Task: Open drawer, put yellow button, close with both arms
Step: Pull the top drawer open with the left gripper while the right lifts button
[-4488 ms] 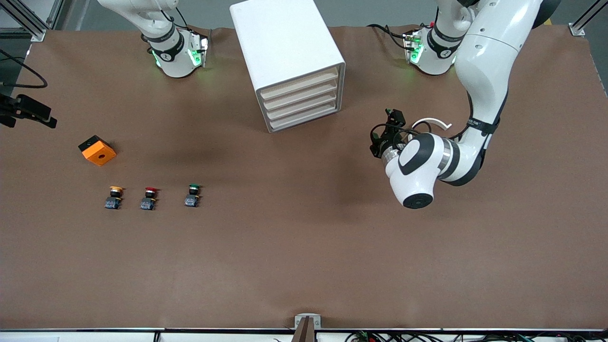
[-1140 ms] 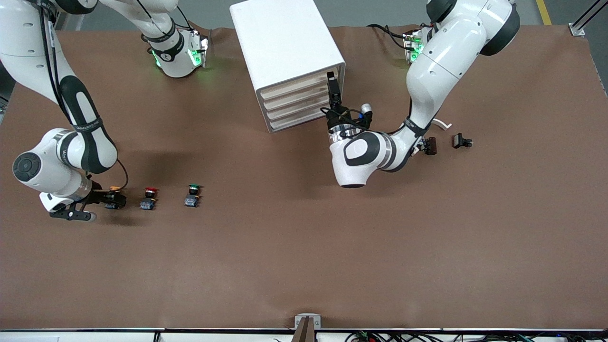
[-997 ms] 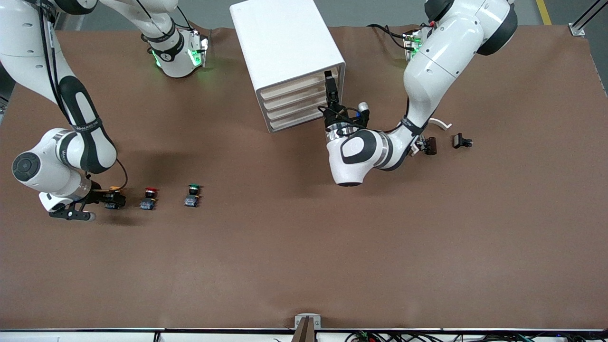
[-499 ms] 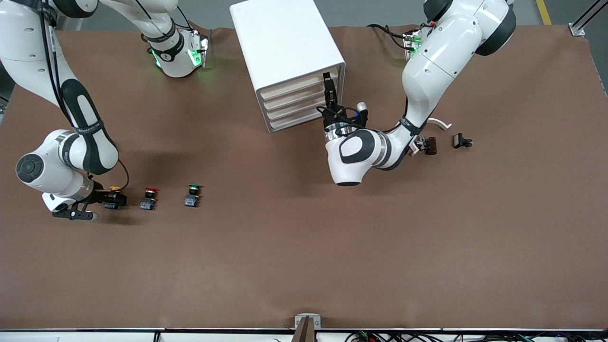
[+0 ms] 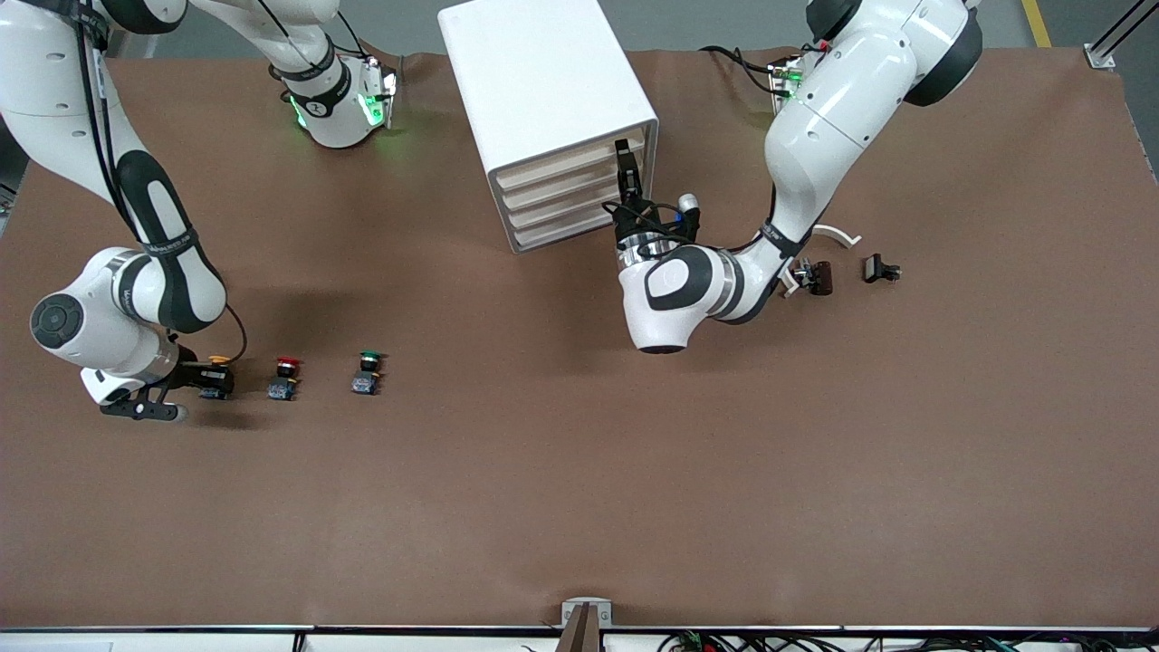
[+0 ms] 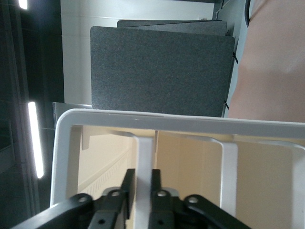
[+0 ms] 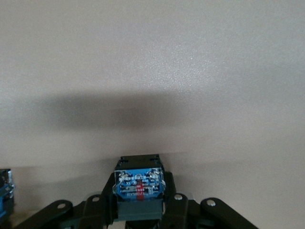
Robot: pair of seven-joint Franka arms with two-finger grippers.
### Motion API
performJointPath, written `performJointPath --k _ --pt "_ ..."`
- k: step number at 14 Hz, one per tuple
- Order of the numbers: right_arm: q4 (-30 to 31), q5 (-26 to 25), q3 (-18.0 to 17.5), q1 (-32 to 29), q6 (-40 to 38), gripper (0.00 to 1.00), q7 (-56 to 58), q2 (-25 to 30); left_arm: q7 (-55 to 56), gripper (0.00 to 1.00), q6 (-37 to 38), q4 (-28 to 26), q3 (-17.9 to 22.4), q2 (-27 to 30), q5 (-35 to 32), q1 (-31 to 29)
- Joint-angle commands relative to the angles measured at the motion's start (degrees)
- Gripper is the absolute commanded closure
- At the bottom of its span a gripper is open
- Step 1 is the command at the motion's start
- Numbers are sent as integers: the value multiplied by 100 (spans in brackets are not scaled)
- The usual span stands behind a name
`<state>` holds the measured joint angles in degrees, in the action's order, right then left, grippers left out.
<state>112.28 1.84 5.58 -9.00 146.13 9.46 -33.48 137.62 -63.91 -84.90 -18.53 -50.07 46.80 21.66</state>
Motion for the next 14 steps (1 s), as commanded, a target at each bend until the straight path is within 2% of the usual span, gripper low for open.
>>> performJointPath --k 1,5,9,14 --pt "-118 71 -57 -84 -268 100 29 78 37 89 36 149 34 -91 -4 58" --pt "-347 71 -49 -119 -691 100 -41 272 37 89 54 149 51 -91 -30 -12" --pt "-496 71 -66 -67 -1200 100 -383 526 37 87 98 167 332 -91 -39 -13" --pt "-1365 71 -84 82 -2630 100 -822 650 45 87 274 254 561 -91 -39 -197"
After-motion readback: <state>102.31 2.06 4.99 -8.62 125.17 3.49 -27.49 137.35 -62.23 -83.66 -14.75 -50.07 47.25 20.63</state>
